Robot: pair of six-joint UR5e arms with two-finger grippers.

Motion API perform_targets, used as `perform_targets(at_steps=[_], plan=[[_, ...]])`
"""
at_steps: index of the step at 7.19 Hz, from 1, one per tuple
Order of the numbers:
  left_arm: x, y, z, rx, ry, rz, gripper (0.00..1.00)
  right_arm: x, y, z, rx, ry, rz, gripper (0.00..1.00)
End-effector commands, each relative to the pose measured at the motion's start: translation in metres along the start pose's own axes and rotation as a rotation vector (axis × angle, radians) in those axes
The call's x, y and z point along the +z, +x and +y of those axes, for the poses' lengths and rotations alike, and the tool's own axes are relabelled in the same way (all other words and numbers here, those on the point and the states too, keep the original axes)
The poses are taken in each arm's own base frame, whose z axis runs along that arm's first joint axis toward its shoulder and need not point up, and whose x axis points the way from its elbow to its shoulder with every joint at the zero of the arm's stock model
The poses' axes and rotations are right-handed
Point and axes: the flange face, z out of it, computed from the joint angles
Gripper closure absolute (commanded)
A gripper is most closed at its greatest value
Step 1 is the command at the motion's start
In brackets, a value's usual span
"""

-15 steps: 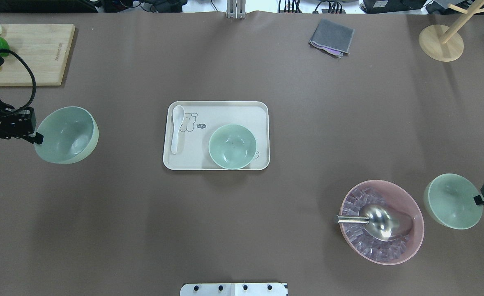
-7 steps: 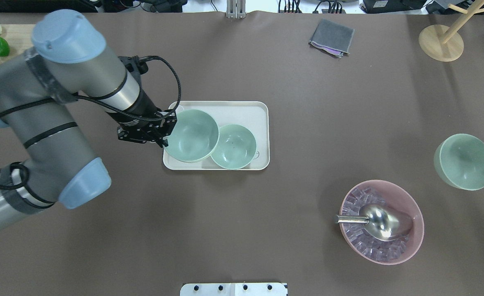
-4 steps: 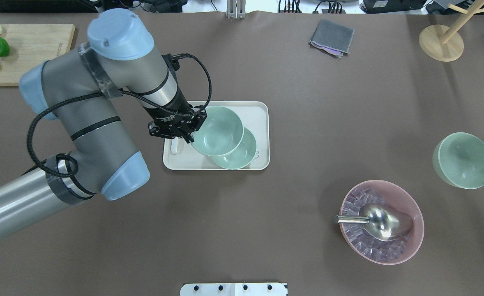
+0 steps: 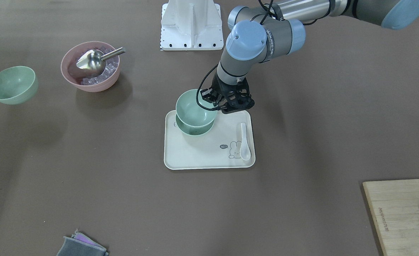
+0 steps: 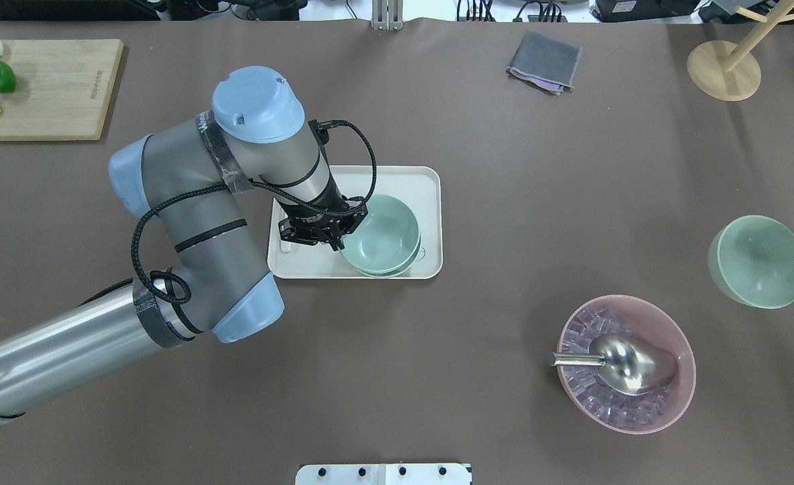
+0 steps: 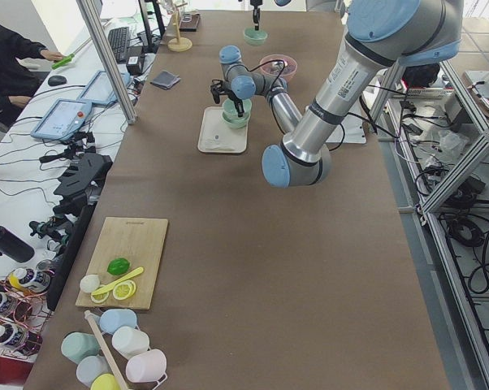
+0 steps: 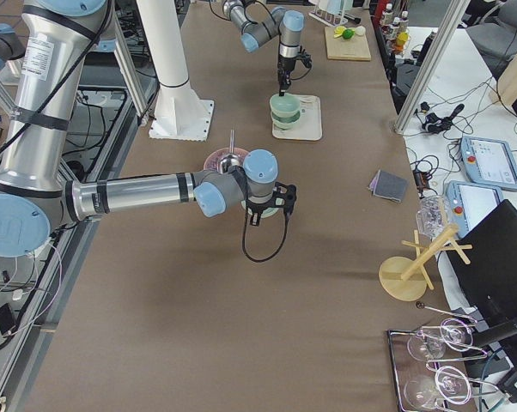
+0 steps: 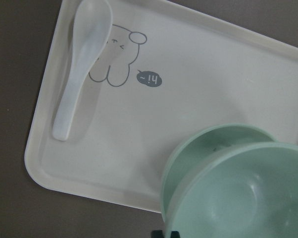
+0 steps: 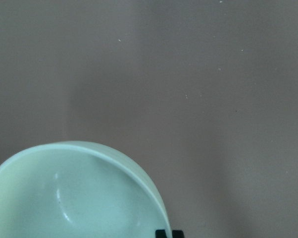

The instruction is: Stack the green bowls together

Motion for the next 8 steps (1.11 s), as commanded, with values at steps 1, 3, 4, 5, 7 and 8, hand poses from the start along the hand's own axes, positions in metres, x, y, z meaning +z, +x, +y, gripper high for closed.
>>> perform_targets(at_steps=[1, 3, 4, 5, 7, 8], plan=[[0.0138, 0.0027, 0.0033, 0.013, 0.005, 0.003, 1.0, -0.0006, -0.0006, 0.0002, -0.001, 0.001, -0.001, 1.0], [0.0138, 0.0031, 0.002, 0.012, 0.006, 0.003, 1.0, -0.0006, -0.0006, 0.0002, -0.001, 0.001, -0.001, 1.0], [0.0162, 0.0028, 0.0019, 0.012, 0.005, 0.001, 1.0, -0.0004, 0.0001, 0.0007, 0.0, 0.0, 0.0, 1.0], [0.0163, 0.0047, 0.0015, 0.012, 0.005, 0.0, 1.0, -0.0004, 0.0001, 0.0007, 0.0, 0.0, 0.0, 1.0], [0.0178, 0.0085, 0.0001, 0.013, 0.005, 0.003, 1.0, -0.0004, 0.0001, 0.0007, 0.0, 0.0, 0.0, 1.0], [0.0199, 0.0104, -0.0013, 0.011, 0.004, -0.001, 1.0, -0.0004, 0.0001, 0.0007, 0.0, 0.0, 0.0, 1.0]])
